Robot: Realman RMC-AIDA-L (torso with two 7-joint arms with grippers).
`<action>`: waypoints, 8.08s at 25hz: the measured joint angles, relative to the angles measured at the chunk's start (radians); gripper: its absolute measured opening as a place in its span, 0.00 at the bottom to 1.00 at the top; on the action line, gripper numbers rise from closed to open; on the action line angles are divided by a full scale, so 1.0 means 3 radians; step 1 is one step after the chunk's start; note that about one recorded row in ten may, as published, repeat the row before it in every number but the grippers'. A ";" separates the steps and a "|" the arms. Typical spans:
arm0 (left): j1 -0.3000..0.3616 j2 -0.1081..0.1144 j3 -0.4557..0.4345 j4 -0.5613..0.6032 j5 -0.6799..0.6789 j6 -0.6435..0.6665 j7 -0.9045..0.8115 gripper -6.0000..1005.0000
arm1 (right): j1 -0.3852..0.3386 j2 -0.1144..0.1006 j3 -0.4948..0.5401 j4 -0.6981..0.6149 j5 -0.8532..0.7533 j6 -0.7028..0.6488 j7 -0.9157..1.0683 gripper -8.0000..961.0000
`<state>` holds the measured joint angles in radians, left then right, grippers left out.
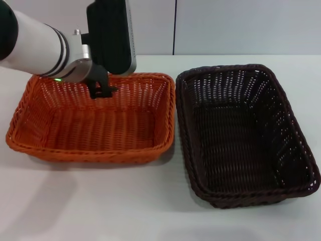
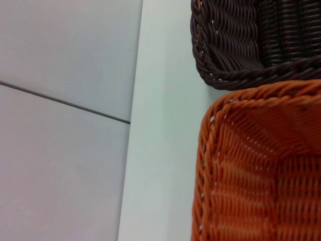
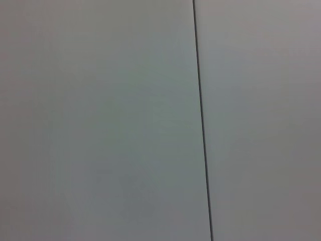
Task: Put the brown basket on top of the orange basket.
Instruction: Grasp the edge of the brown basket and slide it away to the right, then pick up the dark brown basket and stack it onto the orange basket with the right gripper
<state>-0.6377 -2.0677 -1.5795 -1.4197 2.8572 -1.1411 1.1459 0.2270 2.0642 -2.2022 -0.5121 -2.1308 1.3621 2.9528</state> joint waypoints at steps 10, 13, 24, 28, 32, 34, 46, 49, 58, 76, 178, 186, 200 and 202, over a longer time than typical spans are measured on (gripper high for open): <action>0.0870 -0.0002 0.0119 -0.0494 0.0095 0.2181 -0.1201 0.56 | -0.0026 0.0018 0.0045 -0.0004 0.0025 0.0020 0.0000 0.64; 0.1547 0.0010 0.0152 -0.0399 0.0072 0.3877 -0.2227 0.56 | -0.0017 0.0002 0.0103 -0.0093 0.0019 0.0043 0.0001 0.64; 0.2415 -0.0007 0.0440 0.1197 -0.0321 0.6530 -0.3183 0.81 | -0.0084 -0.0863 0.0371 -0.2557 -0.0608 -0.2955 0.0010 0.64; 0.2393 -0.0005 0.0519 0.1578 -0.0579 0.6779 -0.3188 0.83 | -0.0034 -0.0869 0.0862 -0.3194 -0.0809 -0.4441 0.0000 0.64; 0.2306 -0.0003 0.0563 0.1941 -0.0784 0.6884 -0.3192 0.83 | 0.0176 -0.0534 0.1767 -0.3792 -0.0901 -0.6556 -0.0326 0.64; 0.2238 -0.0002 0.0568 0.2105 -0.0861 0.6890 -0.3194 0.83 | 0.0375 -0.0180 0.2426 -0.4020 -0.0886 -0.7855 -0.0885 0.64; 0.2055 -0.0004 0.0575 0.2394 -0.1057 0.6879 -0.3202 0.83 | 0.0767 -0.0031 0.3101 -0.4441 -0.0520 -1.0320 -0.1629 0.64; 0.2035 -0.0005 0.0575 0.2434 -0.1090 0.6882 -0.3203 0.83 | 0.0816 -0.0028 0.3118 -0.4469 -0.0481 -1.0690 -0.1668 0.64; 0.2010 -0.0005 0.0603 0.2477 -0.1181 0.6887 -0.3205 0.83 | 0.0952 -0.0003 0.3048 -0.4289 -0.0528 -1.1094 -0.1718 0.64; 0.1935 0.0000 0.0669 0.2570 -0.1241 0.6887 -0.3235 0.83 | 0.1248 0.0022 0.2579 -0.3503 -0.1041 -1.0807 -0.1856 0.63; 0.1676 -0.0005 0.0591 0.3067 -0.1363 0.7048 -0.3457 0.83 | 0.0352 0.0026 0.0368 -0.4401 -0.2236 -0.7700 -0.5233 0.20; 0.1657 -0.0005 0.0612 0.3048 -0.1369 0.7050 -0.3457 0.83 | 0.0367 0.0023 0.0487 -0.4253 -0.2201 -0.7681 -0.5317 0.21; 0.1532 -0.0005 0.0612 0.3068 -0.1374 0.7032 -0.3457 0.83 | 0.0239 -0.0021 0.0533 -0.4234 -0.2226 -0.7561 -0.5135 0.22; 0.1521 -0.0005 0.0612 0.3073 -0.1373 0.7029 -0.3457 0.83 | 0.0183 -0.0024 0.0532 -0.4296 -0.2225 -0.7570 -0.5132 0.27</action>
<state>-0.1815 -2.0692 -1.3960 -0.4977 2.4452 0.9678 0.1089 0.2820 2.0570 -2.0427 -1.8009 -2.7983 -0.9088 1.4131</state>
